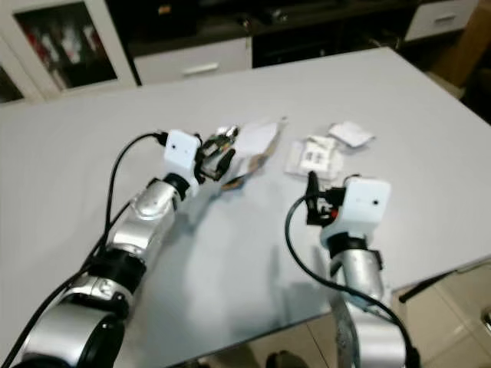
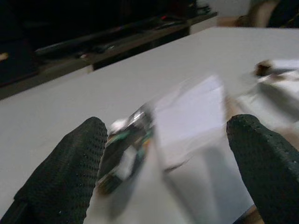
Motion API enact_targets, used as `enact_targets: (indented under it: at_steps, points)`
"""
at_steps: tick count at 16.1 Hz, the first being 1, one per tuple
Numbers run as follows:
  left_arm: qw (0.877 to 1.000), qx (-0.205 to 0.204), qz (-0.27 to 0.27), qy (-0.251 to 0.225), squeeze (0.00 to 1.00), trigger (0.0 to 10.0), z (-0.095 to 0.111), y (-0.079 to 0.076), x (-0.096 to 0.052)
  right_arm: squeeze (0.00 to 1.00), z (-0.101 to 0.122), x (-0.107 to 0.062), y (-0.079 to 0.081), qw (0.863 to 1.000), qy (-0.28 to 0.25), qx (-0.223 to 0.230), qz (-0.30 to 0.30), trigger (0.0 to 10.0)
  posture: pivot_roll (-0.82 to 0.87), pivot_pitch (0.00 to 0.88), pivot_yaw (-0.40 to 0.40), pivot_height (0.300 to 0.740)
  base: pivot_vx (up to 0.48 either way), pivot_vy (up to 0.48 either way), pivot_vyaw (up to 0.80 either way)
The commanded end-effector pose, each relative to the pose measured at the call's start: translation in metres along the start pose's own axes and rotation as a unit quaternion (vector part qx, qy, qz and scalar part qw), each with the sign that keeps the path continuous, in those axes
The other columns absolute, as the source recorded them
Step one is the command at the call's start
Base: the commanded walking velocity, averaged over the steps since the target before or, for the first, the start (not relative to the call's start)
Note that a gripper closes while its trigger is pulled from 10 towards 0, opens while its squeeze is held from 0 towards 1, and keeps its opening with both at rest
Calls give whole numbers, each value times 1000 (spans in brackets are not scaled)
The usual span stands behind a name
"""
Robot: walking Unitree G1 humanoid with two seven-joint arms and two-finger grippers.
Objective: Picking trash to rubbish bin
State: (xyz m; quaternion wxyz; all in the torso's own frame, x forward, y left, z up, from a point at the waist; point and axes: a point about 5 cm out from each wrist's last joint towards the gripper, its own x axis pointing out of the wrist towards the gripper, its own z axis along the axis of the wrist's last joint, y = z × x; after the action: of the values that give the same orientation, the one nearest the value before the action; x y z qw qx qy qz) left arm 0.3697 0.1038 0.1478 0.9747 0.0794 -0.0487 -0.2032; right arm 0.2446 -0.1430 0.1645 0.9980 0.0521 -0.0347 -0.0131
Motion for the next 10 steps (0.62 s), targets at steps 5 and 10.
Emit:
enact_targets:
  at_steps: [5,10]
  points:
    - [1000,14,8,10,0,10000,-5,9,-8,0,3,1,3,999,2,53,1,10000,93,147,41,740,0,0,0]
    - [999,44,23,23,0,10000,-6,25,-18,0,4,20,4,997,-7,78,14,10000,158,209,69,740,0,0,0]
